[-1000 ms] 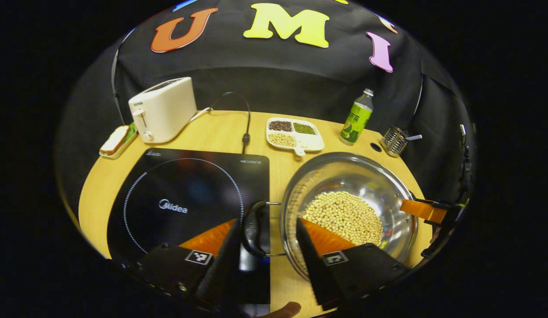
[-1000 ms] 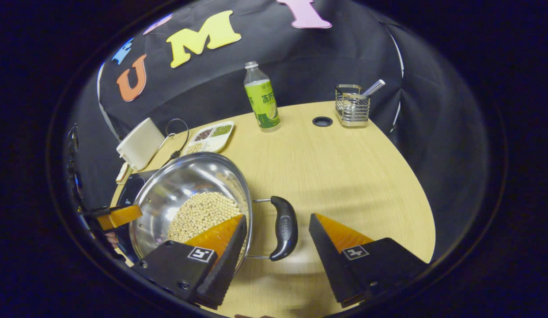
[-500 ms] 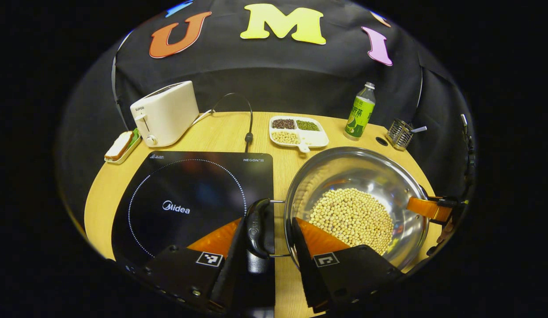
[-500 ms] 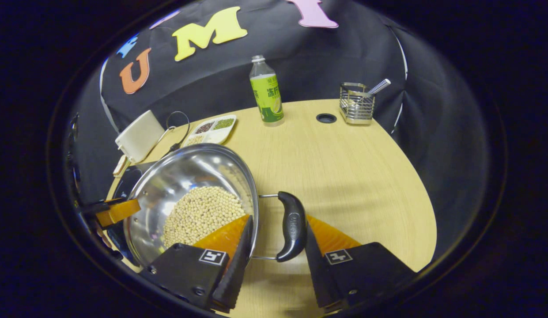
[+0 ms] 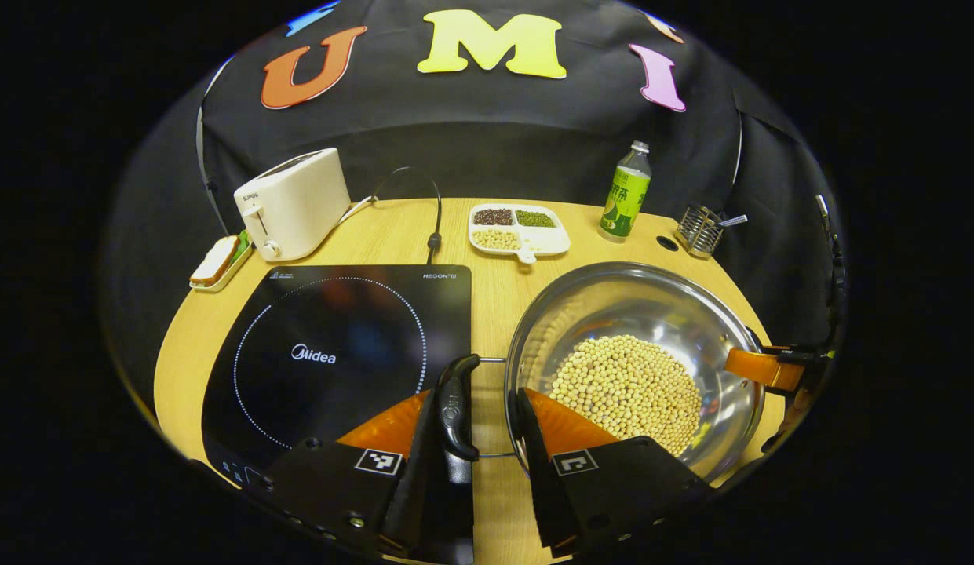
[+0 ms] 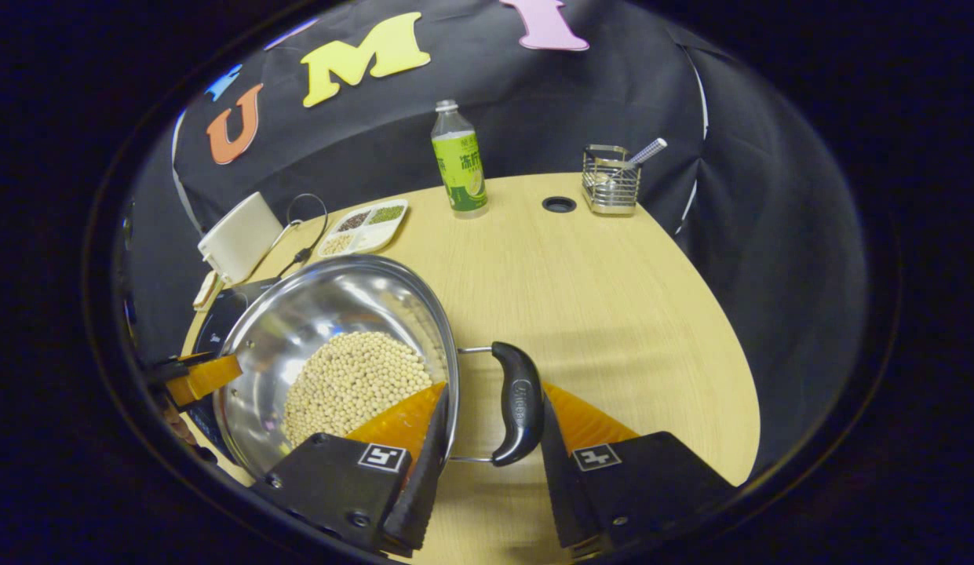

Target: First push the handle of the pot to place it horizontally, then grasp the pot with both hands and set it on the induction cooktop.

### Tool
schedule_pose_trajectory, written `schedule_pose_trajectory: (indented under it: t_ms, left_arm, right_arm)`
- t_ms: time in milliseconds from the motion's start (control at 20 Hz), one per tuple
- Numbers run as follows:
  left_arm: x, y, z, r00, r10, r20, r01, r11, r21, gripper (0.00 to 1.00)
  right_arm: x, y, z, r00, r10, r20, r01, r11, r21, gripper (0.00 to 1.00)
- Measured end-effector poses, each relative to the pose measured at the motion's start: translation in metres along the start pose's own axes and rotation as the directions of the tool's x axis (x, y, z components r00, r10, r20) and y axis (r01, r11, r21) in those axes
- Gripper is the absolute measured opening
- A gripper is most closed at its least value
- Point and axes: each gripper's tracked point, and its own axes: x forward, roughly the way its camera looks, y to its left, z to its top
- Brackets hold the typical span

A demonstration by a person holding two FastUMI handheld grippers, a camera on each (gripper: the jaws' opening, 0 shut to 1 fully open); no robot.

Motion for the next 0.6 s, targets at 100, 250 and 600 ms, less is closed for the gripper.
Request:
schedule_pose_trajectory:
  t_ms: [100, 250, 600]
  left_arm:
    - [-0.008, -0.004, 0.003, 1.0, -0.003, 0.02, 0.003, 1.0, 0.024, 0.54]
    - [-0.02, -0.01, 0.008, 0.999, -0.019, 0.05, 0.018, 0.999, 0.032, 0.54]
    - [-0.052, 0.003, 0.029, 0.993, -0.047, 0.108, 0.045, 0.999, 0.017, 0.54]
  right_arm:
    - [-0.012, -0.003, 0.001, 1.0, -0.011, 0.012, 0.011, 1.0, -0.013, 0.62]
    - [-0.032, -0.005, 0.005, 0.999, -0.028, 0.032, 0.029, 1.0, -0.013, 0.61]
    - [-0.076, 0.018, 0.026, 0.994, -0.053, 0.096, 0.055, 0.998, -0.028, 0.61]
